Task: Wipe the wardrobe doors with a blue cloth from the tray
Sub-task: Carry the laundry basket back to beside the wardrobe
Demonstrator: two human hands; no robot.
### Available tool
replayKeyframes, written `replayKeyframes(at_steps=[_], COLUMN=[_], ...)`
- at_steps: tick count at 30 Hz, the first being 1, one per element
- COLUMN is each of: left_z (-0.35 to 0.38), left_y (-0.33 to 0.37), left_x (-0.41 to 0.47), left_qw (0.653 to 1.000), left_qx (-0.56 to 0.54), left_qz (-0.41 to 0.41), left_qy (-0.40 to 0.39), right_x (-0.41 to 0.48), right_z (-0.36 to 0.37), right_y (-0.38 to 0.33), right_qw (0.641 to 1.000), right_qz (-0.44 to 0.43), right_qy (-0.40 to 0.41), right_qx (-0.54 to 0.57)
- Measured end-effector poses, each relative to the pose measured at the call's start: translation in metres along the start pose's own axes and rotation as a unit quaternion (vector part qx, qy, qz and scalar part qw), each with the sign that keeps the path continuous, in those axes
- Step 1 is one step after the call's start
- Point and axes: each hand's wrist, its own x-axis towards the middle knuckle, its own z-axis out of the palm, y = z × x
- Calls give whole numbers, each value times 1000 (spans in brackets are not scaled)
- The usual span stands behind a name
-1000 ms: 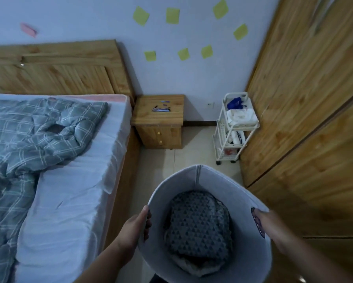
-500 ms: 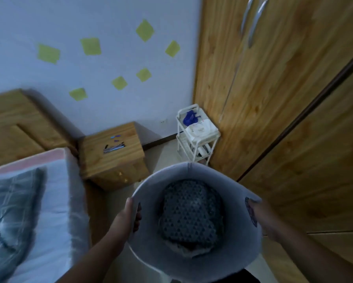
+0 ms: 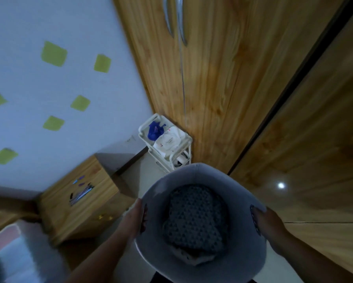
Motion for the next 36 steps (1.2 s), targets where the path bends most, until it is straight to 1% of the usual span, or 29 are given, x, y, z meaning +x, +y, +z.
replayKeyframes(at_steps=[6,8,12,17,23,26,31,34,36], left_z=[20,30,50,72,113,127,135,136,139], left_y=[27,29,19,-13,-47,-60,-78,-90,-98], left_x=[67,98,170,247,307,331,366,382,393], left_qw=[997,996,994,991,984,984,984,985,985], left_qx=[36,55,70,95,143,147,149,144,142], left_qz=[-21,-22,-47,-52,-44,-40,-43,-44,-52], left_qy=[-67,-73,-63,-75,-97,-97,-93,-90,-88], right_x=[45,61,108,184,248,268,288,301,308], right_z=[23,36,60,97,144,158,173,182,189], right_y=[-28,-29,-26,7,43,64,85,92,97], right_qw=[999,997,989,982,981,977,974,972,976], right_qz=[32,55,109,162,181,193,201,211,200], right_qy=[-5,2,3,11,13,29,55,59,59], right_qx=[39,50,96,92,67,87,87,79,62])
